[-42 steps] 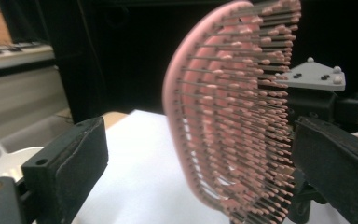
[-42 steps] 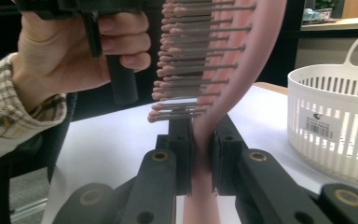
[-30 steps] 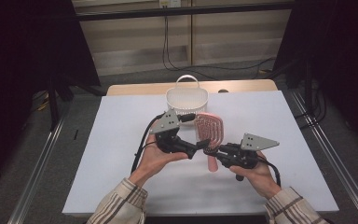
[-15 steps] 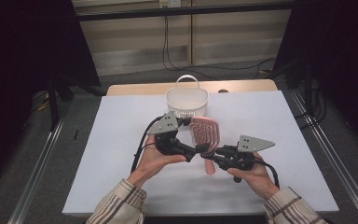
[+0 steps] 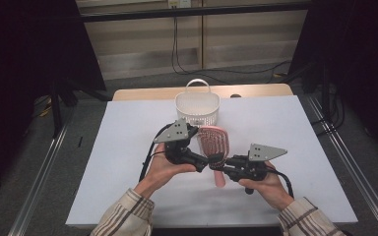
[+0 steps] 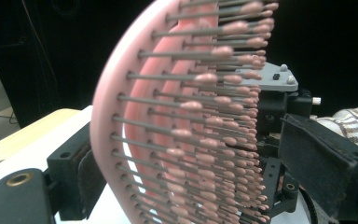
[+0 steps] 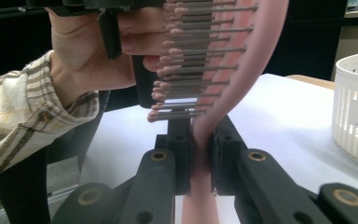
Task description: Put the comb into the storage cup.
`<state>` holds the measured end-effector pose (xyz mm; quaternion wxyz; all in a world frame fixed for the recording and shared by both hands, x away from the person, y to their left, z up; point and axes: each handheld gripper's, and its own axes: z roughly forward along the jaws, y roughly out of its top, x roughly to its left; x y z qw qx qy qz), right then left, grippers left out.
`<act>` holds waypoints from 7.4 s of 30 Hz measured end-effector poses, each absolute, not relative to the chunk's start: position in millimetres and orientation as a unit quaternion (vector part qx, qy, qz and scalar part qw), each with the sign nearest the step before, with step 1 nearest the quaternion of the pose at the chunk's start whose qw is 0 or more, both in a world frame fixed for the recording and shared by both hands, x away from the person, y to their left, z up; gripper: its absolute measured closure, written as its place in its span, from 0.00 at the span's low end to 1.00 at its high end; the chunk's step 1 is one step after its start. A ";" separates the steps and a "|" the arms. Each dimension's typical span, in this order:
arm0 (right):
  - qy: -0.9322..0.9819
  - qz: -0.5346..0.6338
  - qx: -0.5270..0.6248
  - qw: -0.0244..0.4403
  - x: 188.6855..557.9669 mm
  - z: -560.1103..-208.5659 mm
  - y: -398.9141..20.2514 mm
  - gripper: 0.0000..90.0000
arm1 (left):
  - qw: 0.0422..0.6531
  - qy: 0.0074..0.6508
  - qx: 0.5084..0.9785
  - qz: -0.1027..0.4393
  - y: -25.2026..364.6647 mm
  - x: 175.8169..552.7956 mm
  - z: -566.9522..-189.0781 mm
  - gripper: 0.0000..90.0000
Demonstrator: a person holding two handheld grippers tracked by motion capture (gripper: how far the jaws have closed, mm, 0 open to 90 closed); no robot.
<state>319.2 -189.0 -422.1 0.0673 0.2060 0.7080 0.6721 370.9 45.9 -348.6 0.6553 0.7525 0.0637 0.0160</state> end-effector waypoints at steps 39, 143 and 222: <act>0.710 0.674 0.198 0.056 319.9 -422.1 -189.2 0.90 | 0.651 0.047 0.757 -0.001 39.8 367.4 -351.2 0.50; 0.639 0.614 0.373 0.273 295.2 -414.4 -242.6 0.00 | 0.661 0.166 0.727 0.080 83.6 377.1 -329.2 0.70; 0.625 0.563 0.413 0.349 261.3 -430.6 -295.3 0.00 | 0.657 0.220 0.699 0.179 81.7 438.9 -274.5 0.70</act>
